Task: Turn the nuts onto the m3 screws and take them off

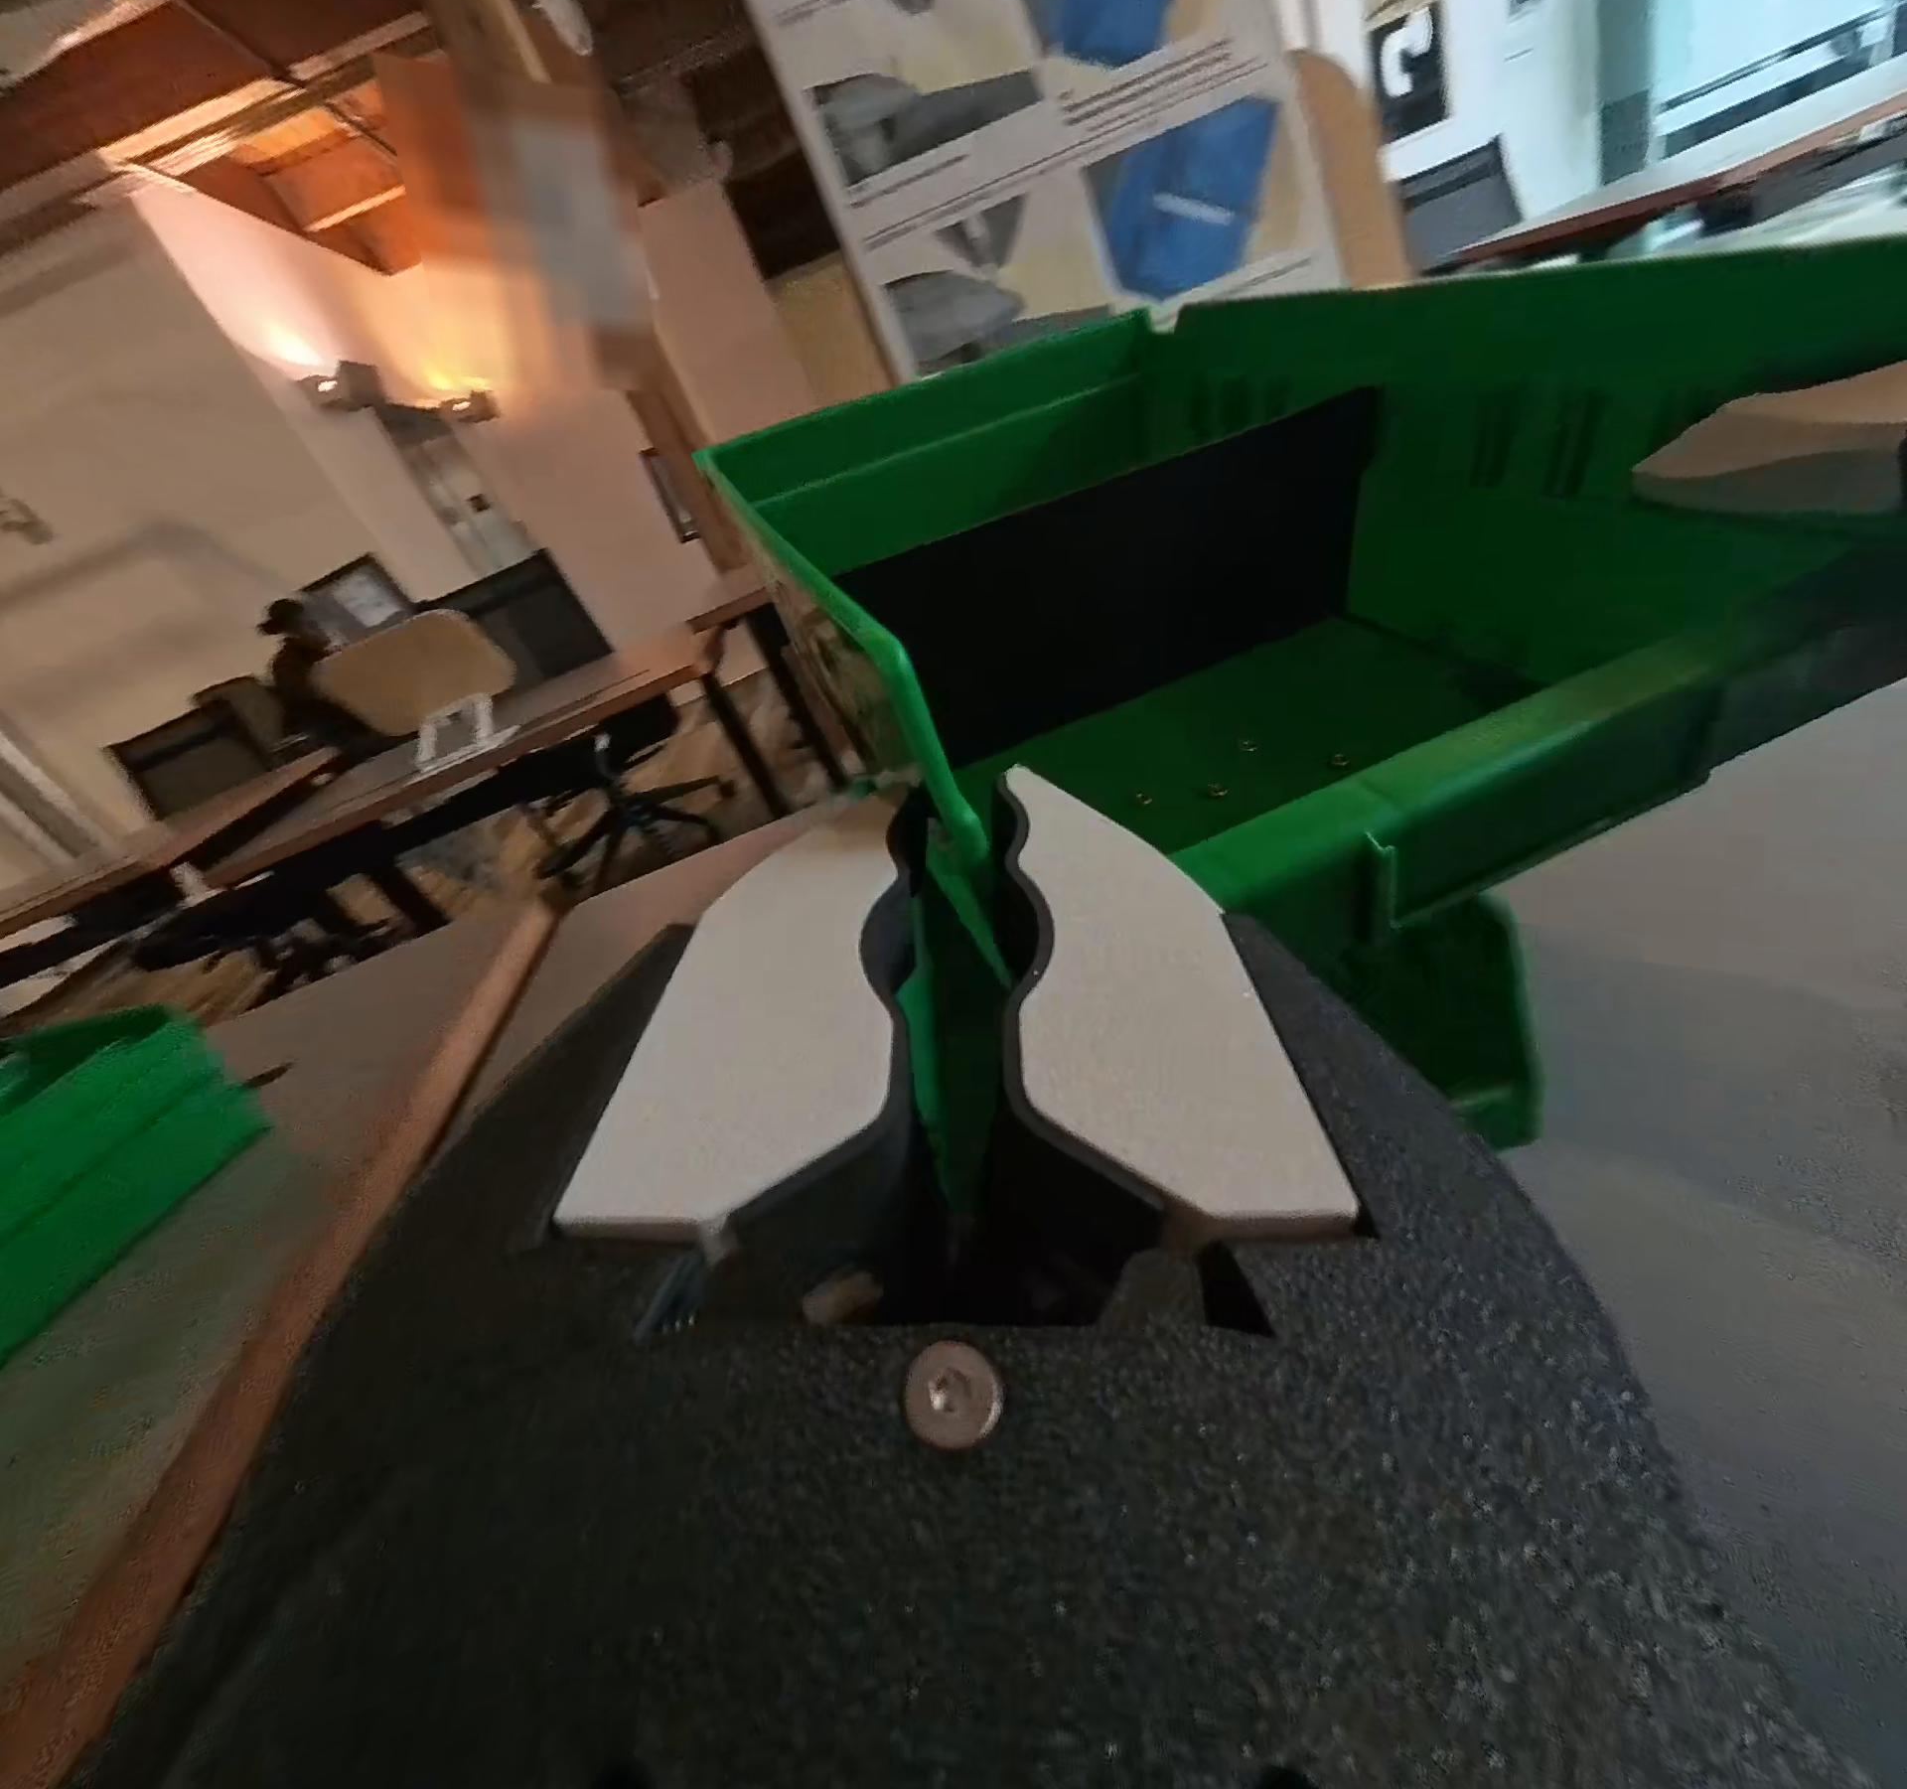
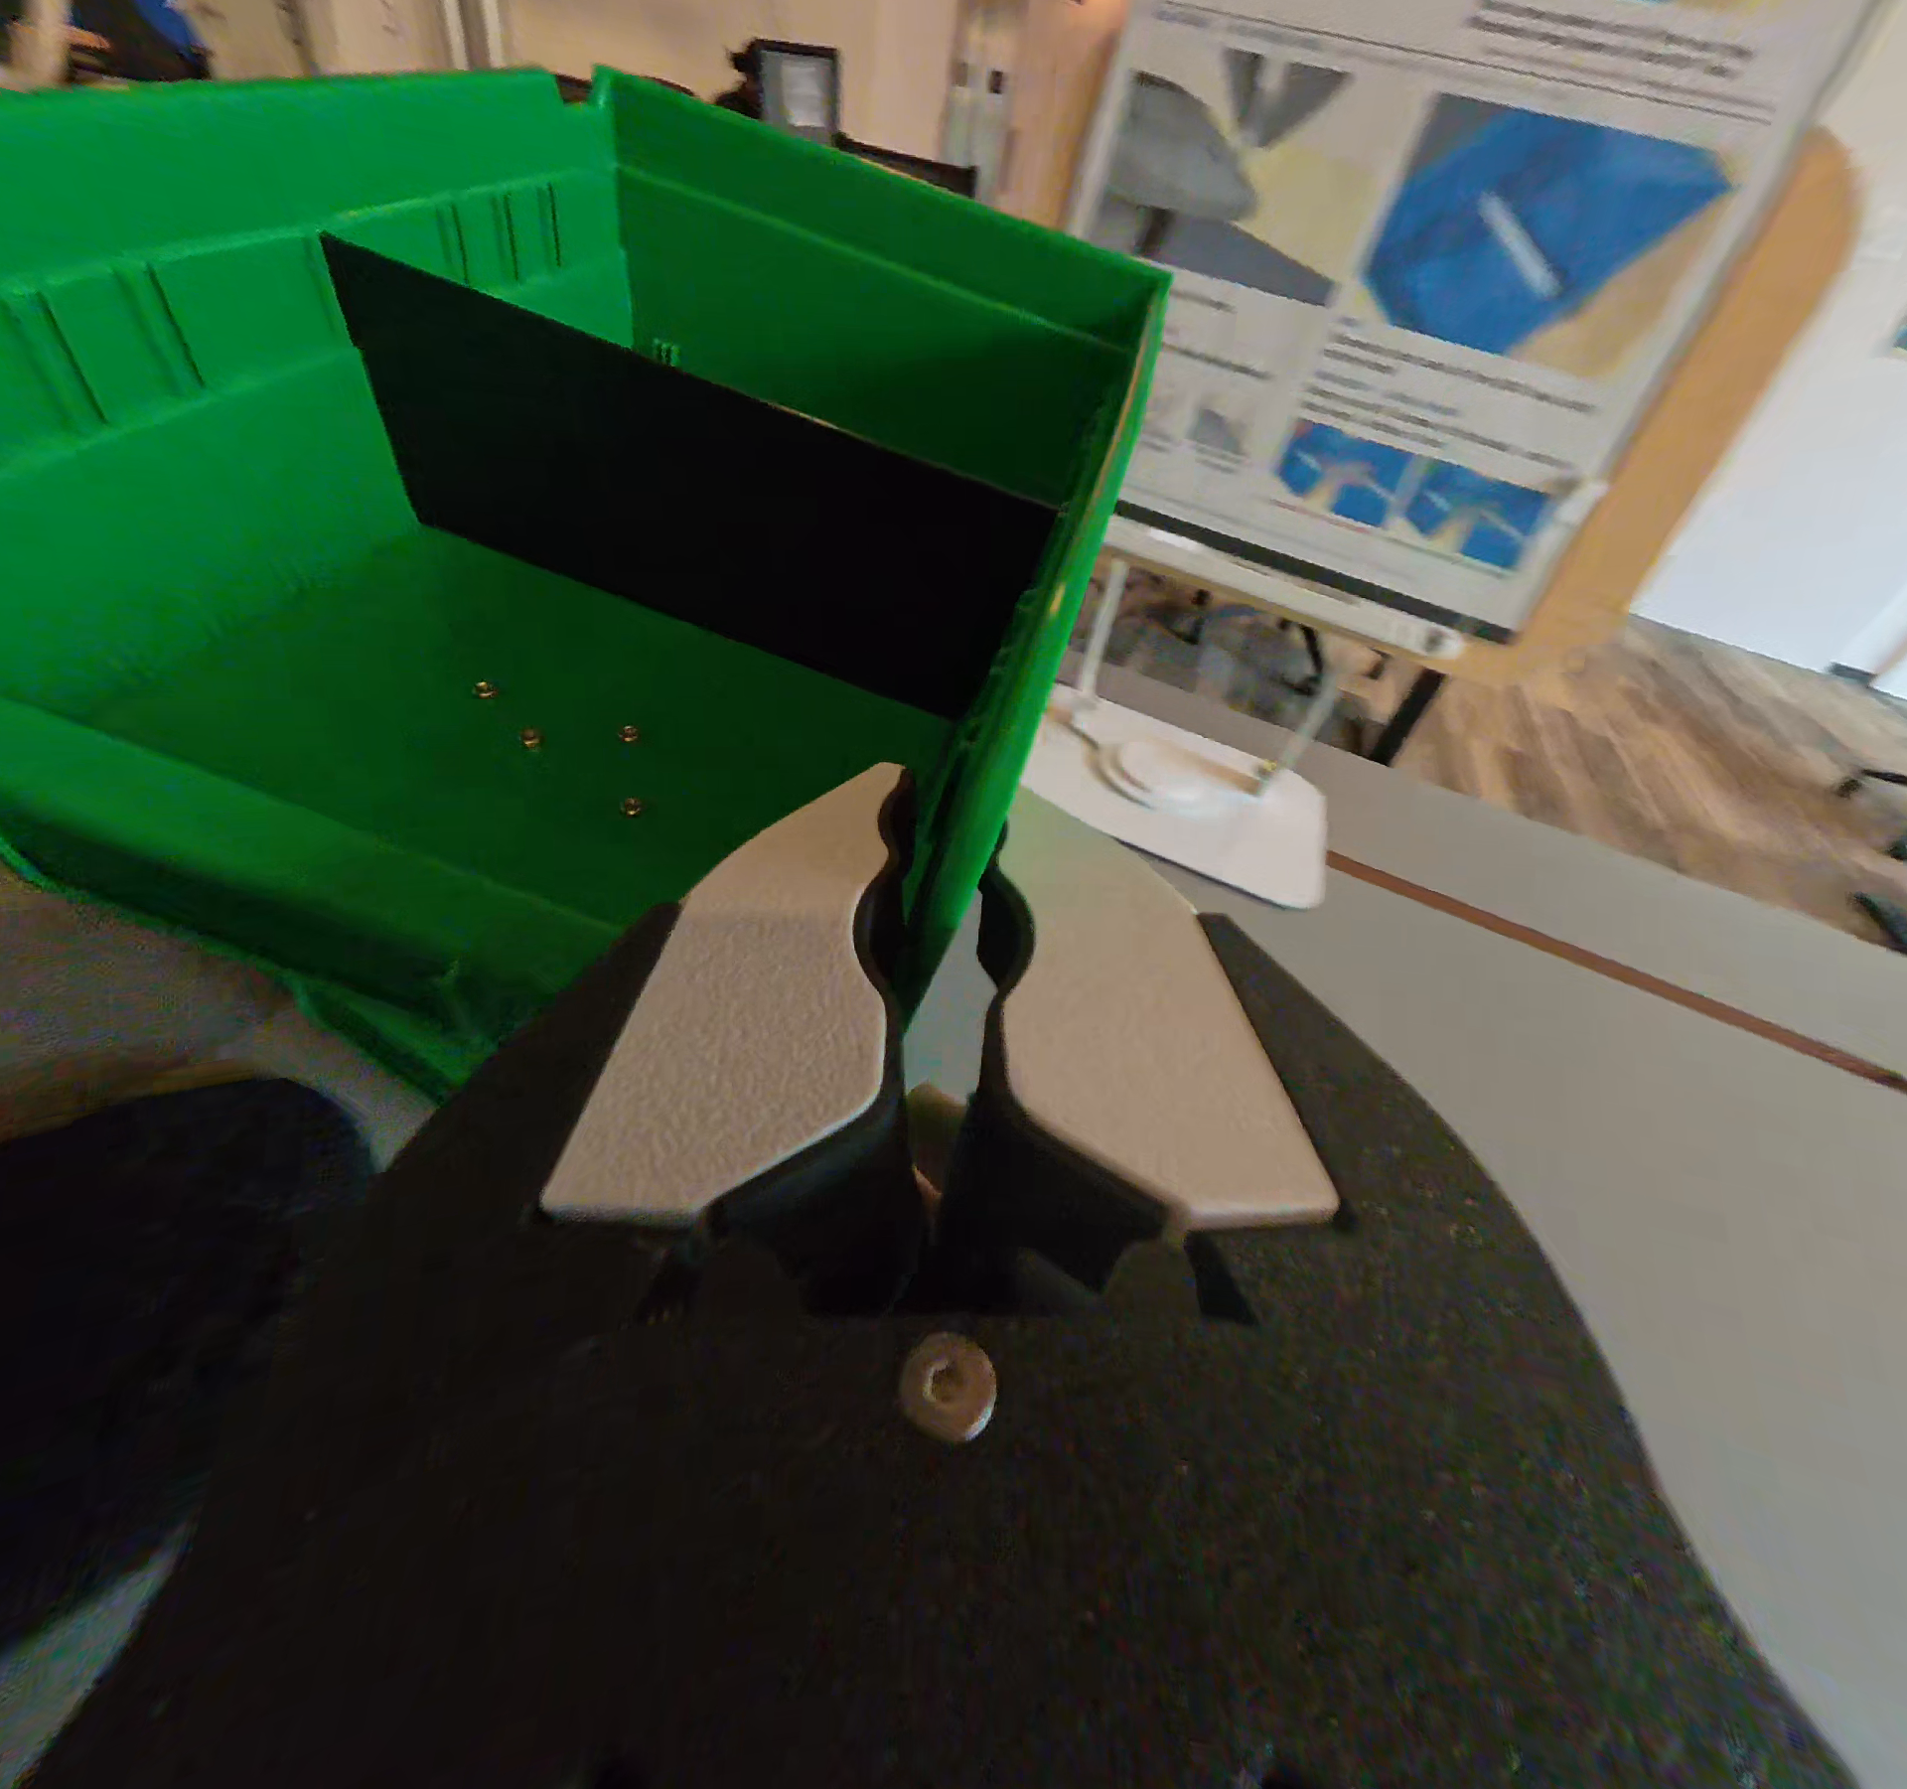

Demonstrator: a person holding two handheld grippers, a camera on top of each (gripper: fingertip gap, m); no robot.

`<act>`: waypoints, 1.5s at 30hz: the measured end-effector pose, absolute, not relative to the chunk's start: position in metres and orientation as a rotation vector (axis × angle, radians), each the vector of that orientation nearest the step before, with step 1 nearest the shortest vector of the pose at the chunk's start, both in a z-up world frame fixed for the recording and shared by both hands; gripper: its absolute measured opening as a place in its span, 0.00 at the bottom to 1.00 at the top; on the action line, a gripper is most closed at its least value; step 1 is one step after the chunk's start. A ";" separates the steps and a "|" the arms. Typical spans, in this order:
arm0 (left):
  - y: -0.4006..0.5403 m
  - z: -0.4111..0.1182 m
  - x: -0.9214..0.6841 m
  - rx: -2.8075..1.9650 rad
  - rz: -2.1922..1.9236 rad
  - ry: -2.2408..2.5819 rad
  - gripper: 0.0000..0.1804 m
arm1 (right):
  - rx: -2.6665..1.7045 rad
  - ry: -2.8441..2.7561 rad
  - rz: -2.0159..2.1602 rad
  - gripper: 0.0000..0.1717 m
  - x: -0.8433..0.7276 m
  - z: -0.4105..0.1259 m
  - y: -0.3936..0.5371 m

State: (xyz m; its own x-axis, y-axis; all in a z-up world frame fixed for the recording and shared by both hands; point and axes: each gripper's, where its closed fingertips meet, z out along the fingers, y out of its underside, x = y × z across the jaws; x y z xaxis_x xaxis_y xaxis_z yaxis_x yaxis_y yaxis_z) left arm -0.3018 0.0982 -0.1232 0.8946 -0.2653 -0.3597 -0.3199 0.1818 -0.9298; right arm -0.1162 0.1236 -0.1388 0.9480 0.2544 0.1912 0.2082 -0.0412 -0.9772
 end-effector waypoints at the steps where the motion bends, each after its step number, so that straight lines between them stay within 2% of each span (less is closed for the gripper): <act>1: 0.097 -0.122 -0.320 -1.408 0.072 0.474 0.06 | -1.611 -0.382 0.067 0.05 -0.135 -0.138 0.128; 12: 0.062 -0.115 -0.499 -1.363 0.307 0.109 0.03 | -1.513 -0.565 0.307 0.06 -0.332 -0.154 0.148; 21: 0.044 -0.182 -0.578 -1.515 0.366 -0.023 0.02 | -1.586 -0.660 0.316 0.05 -0.413 -0.203 0.141; 28: 0.051 -0.235 -0.609 -1.631 0.308 -0.100 0.02 | -1.615 -0.775 0.150 0.06 -0.434 -0.245 0.133; 45: 0.097 -0.242 -0.596 -1.634 0.189 0.029 0.01 | -1.615 -0.799 -0.089 0.10 -0.406 -0.254 0.134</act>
